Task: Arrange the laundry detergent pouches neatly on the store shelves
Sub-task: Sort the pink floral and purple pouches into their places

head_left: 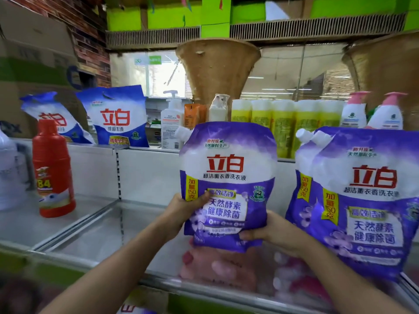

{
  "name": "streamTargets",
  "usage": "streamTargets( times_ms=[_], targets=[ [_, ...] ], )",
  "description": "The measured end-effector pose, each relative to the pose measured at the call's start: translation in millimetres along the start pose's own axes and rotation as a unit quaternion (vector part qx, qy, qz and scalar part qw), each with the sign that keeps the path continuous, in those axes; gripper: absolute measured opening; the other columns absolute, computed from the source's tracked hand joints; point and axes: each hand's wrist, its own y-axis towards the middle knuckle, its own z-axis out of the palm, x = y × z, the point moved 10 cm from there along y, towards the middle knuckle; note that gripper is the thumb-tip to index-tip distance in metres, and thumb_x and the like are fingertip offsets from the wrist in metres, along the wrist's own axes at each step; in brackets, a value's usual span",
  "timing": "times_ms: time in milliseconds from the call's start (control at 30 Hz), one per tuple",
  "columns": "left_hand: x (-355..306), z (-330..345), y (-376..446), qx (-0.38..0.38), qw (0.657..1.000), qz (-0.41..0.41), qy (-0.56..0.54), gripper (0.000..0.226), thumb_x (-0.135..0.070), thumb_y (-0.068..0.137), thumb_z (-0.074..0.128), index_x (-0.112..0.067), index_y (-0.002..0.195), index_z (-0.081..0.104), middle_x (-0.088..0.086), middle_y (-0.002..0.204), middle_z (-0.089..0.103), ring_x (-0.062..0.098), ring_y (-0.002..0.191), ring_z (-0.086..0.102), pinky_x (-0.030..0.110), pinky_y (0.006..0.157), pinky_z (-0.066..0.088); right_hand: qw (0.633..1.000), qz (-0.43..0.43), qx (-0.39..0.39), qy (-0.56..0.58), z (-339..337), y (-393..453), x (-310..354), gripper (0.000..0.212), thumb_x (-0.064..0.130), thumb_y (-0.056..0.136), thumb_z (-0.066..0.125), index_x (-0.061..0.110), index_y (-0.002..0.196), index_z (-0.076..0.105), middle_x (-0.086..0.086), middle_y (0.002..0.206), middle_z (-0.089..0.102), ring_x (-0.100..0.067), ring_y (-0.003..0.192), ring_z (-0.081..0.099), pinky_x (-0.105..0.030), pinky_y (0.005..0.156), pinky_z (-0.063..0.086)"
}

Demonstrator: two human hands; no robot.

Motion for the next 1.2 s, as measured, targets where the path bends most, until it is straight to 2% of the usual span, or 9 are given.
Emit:
streamTargets(
  times_ms=[133,233,367,500,700,767,867,1033,1200],
  targets=[
    [16,8,-4,0.155,0.986,-0.046,0.043,0.069,-0.032,0.051,0.092,-0.01,0.111,0.064,0.013,0.113,0.071,0.026,0.098,0.07,0.032,0.078,0.057,0.997,0.013,0.04,-0.06,4,-7,-2,0.062,-0.008,0.068,0.081,0.014,0.123,0.062,-0.001,0.121,0.07,-0.017,0.114,0.064,-0.035,0.096,0.052],
    [33,13,-18,0.263,0.953,-0.081,0.124,0.058,0.001,0.064,0.083,-0.008,0.118,0.062,0.01,0.12,0.069,0.024,0.11,0.065,0.032,0.09,0.052,0.996,0.012,0.026,-0.082,0,-8,-3,0.059,-0.013,0.069,0.077,0.014,0.119,0.063,0.002,0.116,0.072,-0.011,0.108,0.066,-0.026,0.087,0.054],
    [32,6,-18,0.222,0.96,-0.066,0.159,0.051,0.02,0.071,0.068,-0.011,0.11,0.066,0.004,0.11,0.073,0.017,0.1,0.068,0.028,0.084,0.054,0.996,-0.016,0.015,-0.091,-6,-6,-2,0.045,-0.017,0.073,0.072,0.006,0.112,0.067,-0.002,0.11,0.074,-0.011,0.099,0.067,-0.027,0.083,0.054],
    [24,2,-16,0.182,0.968,-0.026,0.169,0.046,-0.004,0.063,0.079,-0.015,0.106,0.067,0.001,0.105,0.075,0.014,0.092,0.07,0.02,0.07,0.053,0.995,-0.026,0.009,-0.093,-8,-7,-3,0.038,-0.02,0.076,0.065,0.004,0.107,0.07,-0.004,0.104,0.074,-0.01,0.096,0.065,-0.025,0.082,0.053],
    [26,-3,-16,0.174,0.969,-0.041,0.173,0.048,-0.005,0.065,0.079,-0.014,0.11,0.066,0.001,0.109,0.074,0.017,0.1,0.069,0.025,0.078,0.055,0.994,-0.017,0.001,-0.112,-11,-11,-5,0.04,-0.017,0.074,0.071,0.008,0.105,0.071,-0.005,0.106,0.075,-0.007,0.093,0.066,-0.025,0.08,0.054],
    [33,-7,-20,0.2,0.957,-0.063,0.2,0.05,0.001,0.068,0.081,-0.014,0.113,0.065,0.002,0.114,0.072,0.018,0.108,0.066,0.032,0.089,0.054,0.989,-0.015,-0.009,-0.144,-14,-14,-1,0.041,-0.013,0.072,0.075,0.007,0.107,0.07,-0.005,0.104,0.075,-0.005,0.09,0.067,-0.021,0.076,0.053],
    [36,-19,-21,0.188,0.955,-0.072,0.218,0.045,0.016,0.074,0.07,-0.014,0.109,0.066,0.004,0.111,0.072,0.015,0.102,0.067,0.031,0.085,0.055,0.976,-0.018,-0.026,-0.217,-20,-15,5,0.032,-0.003,0.073,0.079,0.011,0.101,0.074,0.0,0.091,0.077,0.002,0.075,0.064,-0.017,0.069,0.05],
    [24,-31,-16,0.093,0.976,-0.013,0.199,0.028,0.019,0.082,0.059,-0.006,0.091,0.069,0.001,0.083,0.077,0.012,0.079,0.072,0.023,0.071,0.058,0.962,-0.005,-0.023,-0.271,-21,-12,0,0.026,0.013,0.076,0.081,0.017,0.101,0.076,-0.001,0.094,0.077,-0.011,0.085,0.067,-0.045,0.087,0.055],
    [20,-36,-18,0.08,0.971,0.004,0.225,0.029,0.016,0.081,0.062,-0.01,0.089,0.072,-0.002,0.08,0.077,0.011,0.078,0.073,0.021,0.067,0.058,0.955,0.006,-0.029,-0.295,-26,-17,7,0.019,0.016,0.073,0.083,0.022,0.091,0.08,-0.001,0.087,0.078,-0.009,0.08,0.065,-0.045,0.084,0.054]
  ],
)
